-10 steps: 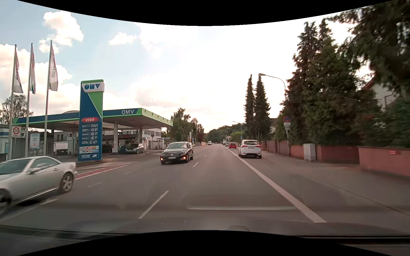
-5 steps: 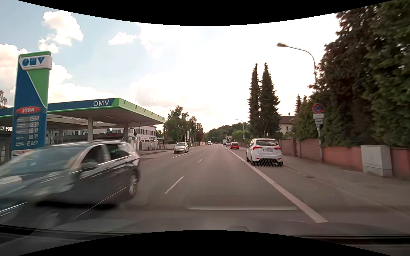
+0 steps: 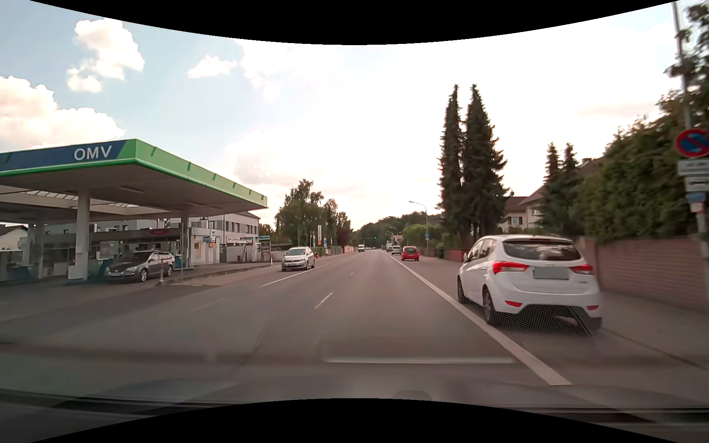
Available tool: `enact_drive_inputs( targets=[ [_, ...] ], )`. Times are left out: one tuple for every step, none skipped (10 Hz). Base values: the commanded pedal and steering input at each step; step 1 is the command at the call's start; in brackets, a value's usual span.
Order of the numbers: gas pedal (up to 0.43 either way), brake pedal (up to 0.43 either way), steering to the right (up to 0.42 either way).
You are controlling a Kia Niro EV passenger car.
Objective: Follow the waypoints while adhering to traffic rules and regulations
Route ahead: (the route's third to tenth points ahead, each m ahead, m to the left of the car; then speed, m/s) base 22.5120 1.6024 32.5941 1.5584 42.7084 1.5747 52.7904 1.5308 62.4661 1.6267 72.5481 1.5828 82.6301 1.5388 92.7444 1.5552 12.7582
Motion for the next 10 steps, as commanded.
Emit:
enact_drive_inputs(
  targets=[
    [0.047, 0.000, -0.003],
    [0.047, 0.000, -0.002],
    [0.047, 0.000, -0.002],
    [0.047, 0.000, -0.003],
    [0.047, 0.000, -0.003],
    [0.047, 0.000, -0.003],
    [0.047, 0.000, -0.004],
    [0.047, 0.000, -0.003],
    [0.047, 0.000, -0.004],
    [0.047, 0.000, -0.003]
  ],
)
